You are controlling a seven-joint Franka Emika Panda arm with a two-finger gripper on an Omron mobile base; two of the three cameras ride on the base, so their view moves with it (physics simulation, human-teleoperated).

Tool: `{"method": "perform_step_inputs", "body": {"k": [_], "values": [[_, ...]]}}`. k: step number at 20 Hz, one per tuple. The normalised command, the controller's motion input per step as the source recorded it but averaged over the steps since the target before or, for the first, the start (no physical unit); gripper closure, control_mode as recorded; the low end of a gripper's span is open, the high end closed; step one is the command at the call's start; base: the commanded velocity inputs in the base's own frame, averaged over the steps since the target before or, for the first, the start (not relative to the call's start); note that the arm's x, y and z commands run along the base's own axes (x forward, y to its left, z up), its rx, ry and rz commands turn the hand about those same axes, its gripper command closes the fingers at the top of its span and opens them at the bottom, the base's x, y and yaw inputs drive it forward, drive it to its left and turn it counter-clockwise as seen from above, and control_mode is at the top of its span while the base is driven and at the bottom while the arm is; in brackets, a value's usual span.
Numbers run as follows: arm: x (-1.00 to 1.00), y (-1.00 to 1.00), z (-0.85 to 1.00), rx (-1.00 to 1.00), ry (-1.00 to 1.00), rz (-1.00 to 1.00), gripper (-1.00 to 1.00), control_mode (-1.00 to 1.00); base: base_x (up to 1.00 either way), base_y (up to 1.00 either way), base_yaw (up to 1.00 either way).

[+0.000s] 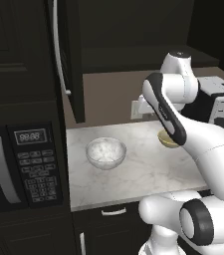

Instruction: Pick up the bowls on the counter and stack them on top of one another in the open cabinet. Place the smaller bowl on top of the larger bowl.

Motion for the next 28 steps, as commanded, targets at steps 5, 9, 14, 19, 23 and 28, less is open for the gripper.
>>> {"method": "perform_step_inputs", "body": {"k": [5, 9, 14, 19, 23, 28], "values": [[0.00, -0.11, -0.03, 0.01, 0.00, 0.00, -1.00, -1.00, 0.00, 0.00, 0.00], [-0.01, -0.21, -0.10, 0.06, 0.00, -0.08, -1.00, -1.00, 0.00, 0.00, 0.00], [-0.01, -0.19, -0.23, 0.10, 0.00, -0.22, -1.00, -1.00, 0.00, 0.00, 0.00], [-0.03, -0.03, -0.33, 0.07, 0.00, -0.32, -1.00, -1.00, 0.00, 0.00, 0.00], [0.00, 0.00, -0.43, 0.05, -0.04, -0.33, -1.00, -1.00, 0.00, 0.00, 0.00], [0.00, -0.02, -0.30, 0.07, -0.03, -0.32, -1.00, -1.00, 0.00, 0.00, 0.00]]}}
